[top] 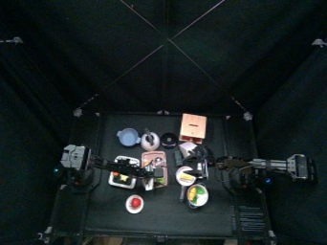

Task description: Grab starfruit top

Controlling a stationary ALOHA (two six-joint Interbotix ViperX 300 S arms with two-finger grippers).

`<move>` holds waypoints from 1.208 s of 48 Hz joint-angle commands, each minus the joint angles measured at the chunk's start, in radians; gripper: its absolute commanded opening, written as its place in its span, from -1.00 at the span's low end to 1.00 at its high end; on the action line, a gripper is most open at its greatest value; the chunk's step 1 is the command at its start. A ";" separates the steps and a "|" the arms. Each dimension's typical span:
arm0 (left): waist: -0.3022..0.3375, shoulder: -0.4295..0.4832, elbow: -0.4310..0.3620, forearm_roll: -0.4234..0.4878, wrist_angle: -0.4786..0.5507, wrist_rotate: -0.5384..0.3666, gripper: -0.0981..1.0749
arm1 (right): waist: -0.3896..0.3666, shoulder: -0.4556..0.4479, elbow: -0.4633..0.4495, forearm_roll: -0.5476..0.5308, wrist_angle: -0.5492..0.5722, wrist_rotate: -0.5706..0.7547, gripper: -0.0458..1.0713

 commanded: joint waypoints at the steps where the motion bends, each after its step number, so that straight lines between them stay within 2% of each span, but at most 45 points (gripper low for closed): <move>1: 0.002 -0.014 -0.021 0.002 -0.011 0.000 0.64 | -0.005 -0.003 -0.026 0.003 -0.008 -0.002 0.84; 24: 0.002 -0.011 -0.021 0.002 -0.011 0.000 0.62 | -0.005 -0.003 -0.025 0.002 -0.008 -0.002 0.84; 37: 0.002 -0.009 -0.021 0.002 -0.011 -0.003 0.23 | -0.005 -0.003 -0.025 0.003 -0.008 0.000 0.84; 42: 0.002 -0.014 -0.021 0.002 -0.011 -0.003 0.15 | -0.005 -0.003 -0.025 0.003 -0.008 0.000 0.84; 58: 0.002 -0.038 -0.018 -0.003 0.008 -0.005 0.19 | -0.005 -0.003 -0.025 0.003 -0.008 0.000 0.84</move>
